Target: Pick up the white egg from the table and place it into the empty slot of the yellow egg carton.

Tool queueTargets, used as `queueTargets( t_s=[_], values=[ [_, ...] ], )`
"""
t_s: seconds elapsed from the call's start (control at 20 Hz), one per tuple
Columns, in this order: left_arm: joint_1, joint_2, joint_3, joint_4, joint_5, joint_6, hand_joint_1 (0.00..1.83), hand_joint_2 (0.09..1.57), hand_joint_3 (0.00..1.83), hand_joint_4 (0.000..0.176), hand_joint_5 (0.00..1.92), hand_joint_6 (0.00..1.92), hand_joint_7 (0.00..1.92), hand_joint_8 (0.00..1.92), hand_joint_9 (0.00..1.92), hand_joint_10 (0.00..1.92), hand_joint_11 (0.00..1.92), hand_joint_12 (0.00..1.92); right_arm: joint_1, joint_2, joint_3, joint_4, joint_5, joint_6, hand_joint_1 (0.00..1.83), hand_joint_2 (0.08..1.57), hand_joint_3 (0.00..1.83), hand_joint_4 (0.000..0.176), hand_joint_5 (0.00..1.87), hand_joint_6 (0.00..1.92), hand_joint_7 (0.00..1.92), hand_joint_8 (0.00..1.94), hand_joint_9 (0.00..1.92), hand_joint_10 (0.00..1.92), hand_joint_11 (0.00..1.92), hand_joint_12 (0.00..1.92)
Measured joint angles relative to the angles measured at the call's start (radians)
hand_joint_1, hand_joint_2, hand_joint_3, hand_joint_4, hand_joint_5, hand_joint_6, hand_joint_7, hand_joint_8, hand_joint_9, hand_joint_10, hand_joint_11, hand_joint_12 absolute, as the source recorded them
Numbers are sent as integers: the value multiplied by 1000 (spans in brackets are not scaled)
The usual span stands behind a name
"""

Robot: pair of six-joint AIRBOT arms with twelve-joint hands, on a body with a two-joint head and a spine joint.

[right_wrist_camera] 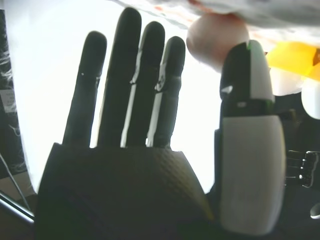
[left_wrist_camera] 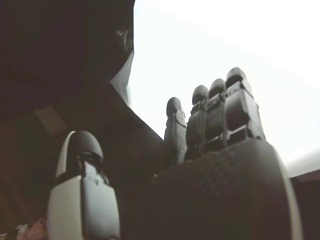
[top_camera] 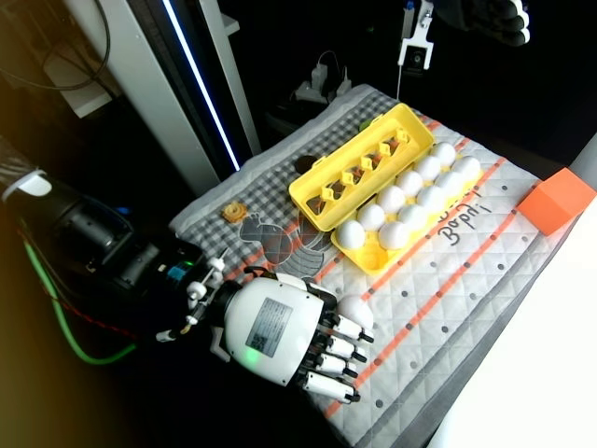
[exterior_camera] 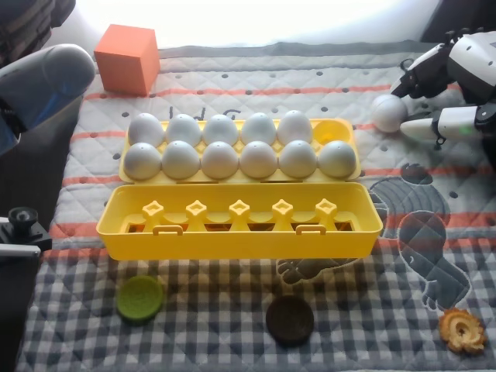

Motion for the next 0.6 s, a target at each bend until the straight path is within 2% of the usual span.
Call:
queueTargets(
  t_s=[0.05,0.1,0.15,0.2,0.25,0.3,0.35,0.4,0.45,0.5,0.55,0.6],
  values=[
    [0,0,0,0,0,0,453,928,0,133,266,2,147,1,72,5,51,21,0,-1,0,0,0,0,1260,1068,0,0,1037,711,1150,866,1192,57,602,1415],
    [0,0,0,0,0,0,465,927,0,126,269,3,144,0,70,3,36,14,0,-1,0,0,-3,0,1262,1067,0,0,1065,654,1134,909,1216,68,615,1480],
    [0,0,0,0,0,0,464,925,0,125,272,3,146,1,72,4,33,12,0,-1,0,0,-5,1,1260,1066,0,0,1069,656,1135,900,1220,70,620,1493],
    [0,0,0,0,0,0,448,921,0,135,276,4,149,2,79,5,46,18,0,-1,1,0,-5,1,1262,1067,0,0,1069,645,1133,913,1216,68,620,1493],
    [0,0,0,0,0,0,453,920,0,137,275,3,146,0,75,3,45,18,0,-1,1,0,-5,1,1262,1070,0,0,1063,650,1121,938,1197,60,605,1469],
    [0,0,0,0,0,0,463,920,0,139,273,2,143,0,71,1,42,16,0,-1,1,0,-5,1,1112,1061,0,71,1088,754,1057,425,1182,56,583,1463],
    [0,0,0,0,0,0,470,923,0,131,272,1,142,0,72,1,40,16,0,-1,1,0,-6,1,1026,996,0,10,945,269,1041,186,1138,39,525,1453],
    [0,0,0,0,0,0,470,926,0,123,270,1,141,0,71,1,39,15,0,-1,1,0,-7,1,967,978,0,7,898,81,988,69,1031,7,410,1342],
    [0,0,0,0,0,0,469,927,0,127,269,0,143,1,70,0,35,13,0,-1,1,0,-7,1,947,963,0,9,886,23,948,20,956,1,335,1277],
    [0,0,0,0,0,0,475,928,1,120,270,0,138,0,65,0,22,7,0,-1,1,-1,-7,1,926,942,0,6,854,4,885,5,892,0,266,1245],
    [0,0,0,0,0,0,478,933,3,124,270,1,137,1,62,0,23,8,0,-1,1,-2,-7,1,886,899,0,0,786,0,796,0,828,0,221,1211],
    [0,0,0,0,0,0,478,933,3,124,270,1,137,1,62,0,23,8,0,-1,1,-3,-7,0,886,899,0,0,786,0,796,0,828,0,221,1211]
  ],
)
